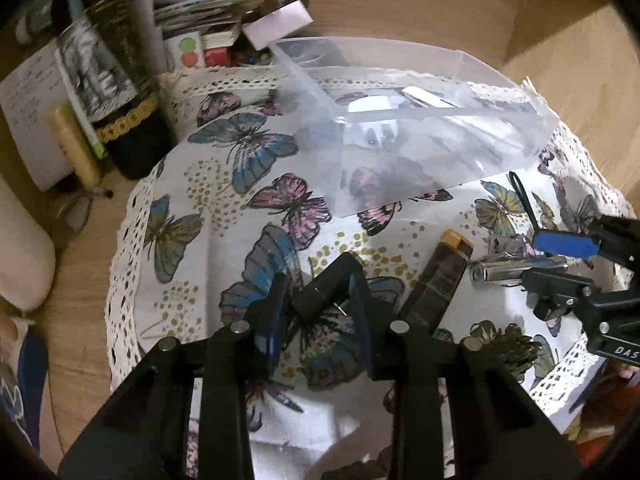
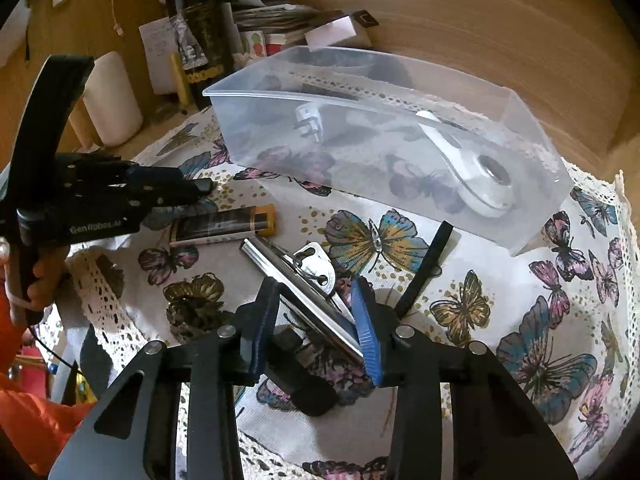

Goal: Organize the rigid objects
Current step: 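Grasp the metal cylinder with the right tool while the left tool grasps the black pen, then carry the cylinder into the clear box with the right tool while the left tool drops the pen in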

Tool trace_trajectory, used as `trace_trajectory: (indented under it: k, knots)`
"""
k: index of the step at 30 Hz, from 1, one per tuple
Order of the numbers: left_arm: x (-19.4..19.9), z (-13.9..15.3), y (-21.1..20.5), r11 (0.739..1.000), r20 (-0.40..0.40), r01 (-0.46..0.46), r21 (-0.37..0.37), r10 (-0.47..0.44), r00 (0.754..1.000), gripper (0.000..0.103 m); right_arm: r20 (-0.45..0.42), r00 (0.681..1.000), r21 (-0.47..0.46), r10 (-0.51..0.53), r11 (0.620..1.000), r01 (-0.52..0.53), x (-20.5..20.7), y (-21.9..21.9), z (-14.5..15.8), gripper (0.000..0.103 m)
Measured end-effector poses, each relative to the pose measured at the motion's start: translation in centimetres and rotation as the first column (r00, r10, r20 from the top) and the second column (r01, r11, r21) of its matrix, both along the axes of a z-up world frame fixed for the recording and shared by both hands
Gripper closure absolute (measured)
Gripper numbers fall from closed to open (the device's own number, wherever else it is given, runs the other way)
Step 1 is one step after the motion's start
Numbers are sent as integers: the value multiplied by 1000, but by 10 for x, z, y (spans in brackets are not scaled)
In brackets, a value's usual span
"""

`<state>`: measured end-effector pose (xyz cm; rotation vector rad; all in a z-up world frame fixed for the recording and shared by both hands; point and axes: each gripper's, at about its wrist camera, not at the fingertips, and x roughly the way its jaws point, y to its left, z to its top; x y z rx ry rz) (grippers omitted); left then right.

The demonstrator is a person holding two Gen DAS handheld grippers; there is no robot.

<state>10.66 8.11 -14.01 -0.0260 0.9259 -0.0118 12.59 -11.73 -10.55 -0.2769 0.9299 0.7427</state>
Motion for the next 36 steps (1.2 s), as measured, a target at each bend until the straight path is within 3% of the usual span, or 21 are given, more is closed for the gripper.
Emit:
trace_trajectory:
  k: [6, 7, 13, 21, 25, 27, 31, 33, 36]
  knots:
    - [0, 2, -5, 1000, 19, 15, 3, -15, 1000, 74, -3, 999, -33, 51, 998, -51, -6, 11, -3, 75]
    - [-1, 3, -4, 1000, 23, 13, -7, -12, 1000, 84, -7, 998, -35, 59, 998, -59, -6, 13, -4, 75]
    - [-18, 10, -3, 1000, 46, 17, -20, -16, 999, 95, 5, 998, -58, 69, 996, -69, 1, 24, -5, 88]
    - [-21, 9, 1, 1000, 26, 14, -24, -14, 1000, 94, -8, 1000, 7, 12, 1000, -12, 6, 14, 1, 89]
    - [-13, 5, 1, 999, 0, 19, -30, -19, 1000, 78, 15, 1000, 53, -25, 998, 25, 4, 4, 13, 89]
    - [-9, 3, -1, 1000, -11, 22, -20, -22, 1000, 76, 26, 998, 82, -52, 995, 50, 6, -3, 20, 89]
    - [0, 1, -4, 1000, -4, 12, 5, -12, 1000, 76, 41, 994, 137, -102, 986, 96, 11, -18, 32, 89]
    - [2, -1, -5, 1000, 9, 8, 17, -8, 1000, 84, 49, 990, 162, -131, 979, 122, 13, -26, 38, 89]
    - [-1, 1, -6, 1000, 26, 7, 18, -8, 1000, 84, 61, 984, 199, -167, 968, 152, 17, -37, 47, 89]
